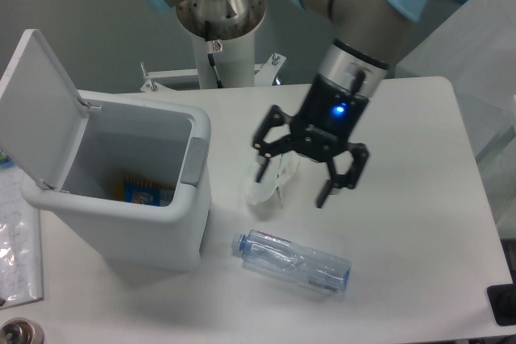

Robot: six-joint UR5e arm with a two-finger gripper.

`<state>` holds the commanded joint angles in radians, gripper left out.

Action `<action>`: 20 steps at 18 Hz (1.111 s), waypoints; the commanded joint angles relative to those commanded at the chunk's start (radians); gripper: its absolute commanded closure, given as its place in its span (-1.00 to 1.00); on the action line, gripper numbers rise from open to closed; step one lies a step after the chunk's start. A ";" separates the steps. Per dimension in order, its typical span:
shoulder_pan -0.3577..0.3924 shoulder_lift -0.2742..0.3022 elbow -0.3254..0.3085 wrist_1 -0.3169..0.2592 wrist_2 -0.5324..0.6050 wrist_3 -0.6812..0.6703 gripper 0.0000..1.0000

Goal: Open the trash can

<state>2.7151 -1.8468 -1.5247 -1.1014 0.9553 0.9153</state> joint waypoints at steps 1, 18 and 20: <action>0.009 -0.012 -0.003 -0.002 0.031 0.044 -1.00; 0.017 -0.219 0.038 0.000 0.525 0.467 -1.00; 0.019 -0.230 0.041 0.000 0.525 0.494 -1.00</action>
<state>2.7336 -2.0770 -1.4834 -1.1014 1.4803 1.4096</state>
